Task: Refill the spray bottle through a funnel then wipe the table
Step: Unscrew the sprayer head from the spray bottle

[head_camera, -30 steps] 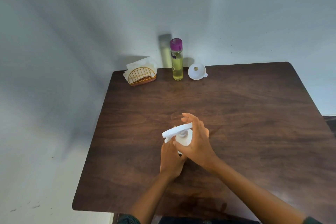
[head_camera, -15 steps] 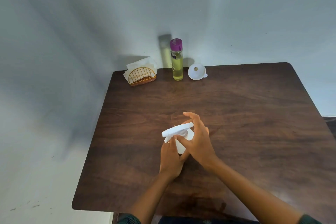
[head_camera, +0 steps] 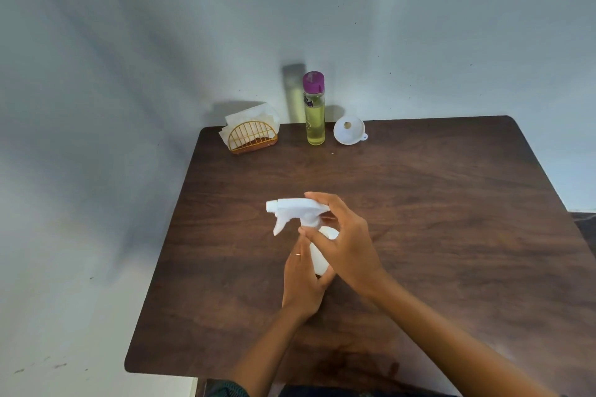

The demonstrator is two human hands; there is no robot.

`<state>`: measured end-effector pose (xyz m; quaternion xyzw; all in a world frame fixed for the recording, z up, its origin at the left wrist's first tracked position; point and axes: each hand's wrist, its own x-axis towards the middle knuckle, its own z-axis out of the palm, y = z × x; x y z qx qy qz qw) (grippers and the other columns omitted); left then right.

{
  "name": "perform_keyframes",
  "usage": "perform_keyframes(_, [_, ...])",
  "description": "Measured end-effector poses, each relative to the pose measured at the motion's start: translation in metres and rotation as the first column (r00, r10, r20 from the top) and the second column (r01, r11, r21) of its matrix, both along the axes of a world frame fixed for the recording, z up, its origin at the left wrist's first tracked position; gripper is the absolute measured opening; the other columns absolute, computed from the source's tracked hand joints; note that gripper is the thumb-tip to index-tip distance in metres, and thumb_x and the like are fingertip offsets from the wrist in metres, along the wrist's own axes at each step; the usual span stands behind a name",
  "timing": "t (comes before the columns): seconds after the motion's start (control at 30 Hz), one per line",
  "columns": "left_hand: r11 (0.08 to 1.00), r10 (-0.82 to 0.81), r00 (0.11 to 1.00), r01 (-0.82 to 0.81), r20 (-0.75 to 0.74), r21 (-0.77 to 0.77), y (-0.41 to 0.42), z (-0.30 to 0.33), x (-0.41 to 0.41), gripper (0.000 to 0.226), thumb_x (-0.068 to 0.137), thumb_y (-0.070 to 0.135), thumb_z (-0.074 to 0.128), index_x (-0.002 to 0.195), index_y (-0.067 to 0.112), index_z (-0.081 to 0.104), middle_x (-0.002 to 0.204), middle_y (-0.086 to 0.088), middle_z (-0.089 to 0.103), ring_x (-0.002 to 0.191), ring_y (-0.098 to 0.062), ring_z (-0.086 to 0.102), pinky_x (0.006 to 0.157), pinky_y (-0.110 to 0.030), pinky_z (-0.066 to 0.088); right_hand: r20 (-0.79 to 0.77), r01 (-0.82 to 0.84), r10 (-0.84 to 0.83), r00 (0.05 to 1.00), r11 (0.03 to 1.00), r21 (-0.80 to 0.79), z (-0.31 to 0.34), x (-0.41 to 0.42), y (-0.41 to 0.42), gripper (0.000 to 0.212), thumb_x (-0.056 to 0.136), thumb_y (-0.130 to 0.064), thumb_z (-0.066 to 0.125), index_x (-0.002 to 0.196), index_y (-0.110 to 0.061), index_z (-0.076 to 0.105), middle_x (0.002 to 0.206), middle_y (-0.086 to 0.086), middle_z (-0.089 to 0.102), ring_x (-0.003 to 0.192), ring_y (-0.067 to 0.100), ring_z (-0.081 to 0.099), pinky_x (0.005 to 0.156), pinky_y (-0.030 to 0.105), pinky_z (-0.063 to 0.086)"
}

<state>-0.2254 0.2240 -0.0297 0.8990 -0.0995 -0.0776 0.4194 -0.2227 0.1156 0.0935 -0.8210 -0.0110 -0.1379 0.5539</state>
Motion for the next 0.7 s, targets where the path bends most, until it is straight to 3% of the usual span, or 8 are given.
perform_keyframes(0.2, [1.0,0.012,1.0,-0.012,0.002,-0.021,0.001,-0.001,0.0,0.076,0.084,0.059,0.054,0.146,0.027,0.027,0.149,0.006,0.041,0.132,-0.011,0.043,0.108,-0.042,0.041,-0.009,-0.041,0.043,0.999,0.985,0.166,0.05,0.013,0.0,0.037,0.078,-0.017,0.075,0.111,-0.023,0.057,0.101,-0.01,0.064,0.094,0.009,0.064,0.079,0.019,0.055])
perform_keyframes(0.3, [1.0,0.003,1.0,-0.003,0.027,-0.007,0.001,0.001,0.0,0.07,0.082,0.063,0.05,0.141,0.04,0.021,0.152,0.004,0.037,0.132,-0.013,0.042,0.11,-0.036,0.04,0.001,-0.036,0.037,0.999,0.973,0.23,0.071,0.019,-0.004,0.037,0.077,-0.017,0.076,0.107,-0.025,0.056,0.1,-0.014,0.063,0.095,0.008,0.064,0.081,0.02,0.055])
perform_keyframes(0.43, [1.0,0.002,0.999,-0.001,0.048,-0.004,0.001,-0.001,0.0,0.073,0.083,0.062,0.053,0.141,0.047,0.011,0.154,0.008,0.033,0.133,-0.012,0.04,0.109,-0.032,0.04,-0.01,0.009,-0.006,1.0,0.949,0.315,0.091,0.024,-0.013,0.04,0.076,-0.016,0.076,0.112,-0.013,0.061,0.108,0.001,0.068,0.098,0.016,0.066,0.085,0.033,0.057])
perform_keyframes(0.7, [1.0,-0.001,0.999,0.001,0.046,0.015,0.002,-0.007,0.001,0.078,0.083,0.059,0.054,0.148,0.03,0.023,0.155,0.009,0.031,0.135,-0.011,0.038,0.109,-0.035,0.04,-0.043,0.101,-0.091,0.995,0.894,0.436,0.112,0.023,-0.022,0.04,0.076,-0.014,0.077,0.113,-0.009,0.061,0.103,0.006,0.07,0.092,0.024,0.07,0.079,0.049,0.057])
